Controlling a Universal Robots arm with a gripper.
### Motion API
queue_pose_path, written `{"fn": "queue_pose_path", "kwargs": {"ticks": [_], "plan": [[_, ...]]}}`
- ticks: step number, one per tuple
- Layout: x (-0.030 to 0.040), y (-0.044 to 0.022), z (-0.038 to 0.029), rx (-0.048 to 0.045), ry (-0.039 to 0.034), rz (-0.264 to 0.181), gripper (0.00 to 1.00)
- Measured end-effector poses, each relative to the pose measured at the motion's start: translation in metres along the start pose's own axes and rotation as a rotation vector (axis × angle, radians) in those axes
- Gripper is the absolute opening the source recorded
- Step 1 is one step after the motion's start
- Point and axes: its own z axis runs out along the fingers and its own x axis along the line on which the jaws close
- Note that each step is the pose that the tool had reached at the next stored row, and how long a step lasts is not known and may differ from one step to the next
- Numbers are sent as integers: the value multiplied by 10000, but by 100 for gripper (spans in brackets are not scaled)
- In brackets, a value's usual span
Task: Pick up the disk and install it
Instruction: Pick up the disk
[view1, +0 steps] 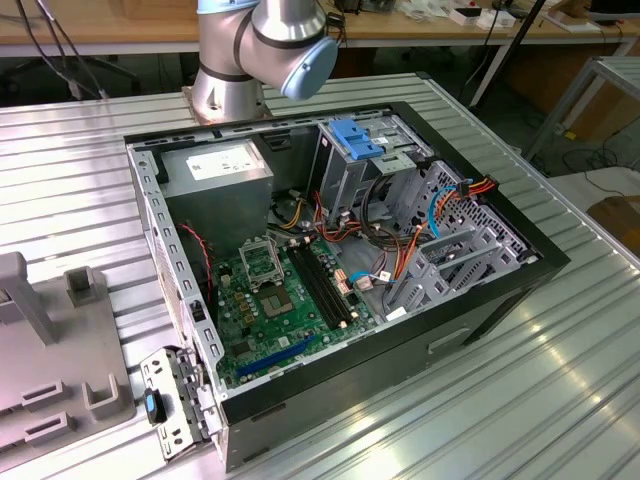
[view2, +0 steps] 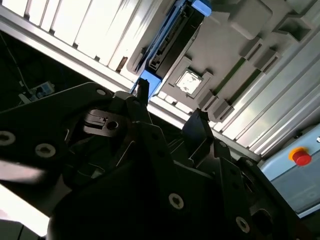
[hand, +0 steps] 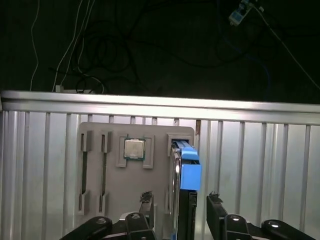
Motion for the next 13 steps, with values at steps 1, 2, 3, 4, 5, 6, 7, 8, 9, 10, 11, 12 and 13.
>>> {"fn": "queue_pose_path", "kwargs": {"ticks": [1,2,3,4,5,6,7,8,9,10,11,12,13], "plan": [[-10,33,13,-2,1,64,54],[-20,42,25,-1,0,99,54],[-28,45,36,-4,2,126,54],[-45,46,65,-5,2,178,55],[-48,46,80,-4,2,200,55],[-48,48,112,-6,2,224,55],[-50,49,138,-7,3,229,62],[-50,51,156,-6,3,231,62],[-50,52,170,-6,1,231,62],[-51,55,181,-5,-4,231,62],[-51,57,190,-6,-8,231,62],[-52,60,208,-6,-12,231,62],[-52,61,223,-5,-14,231,62]]}}
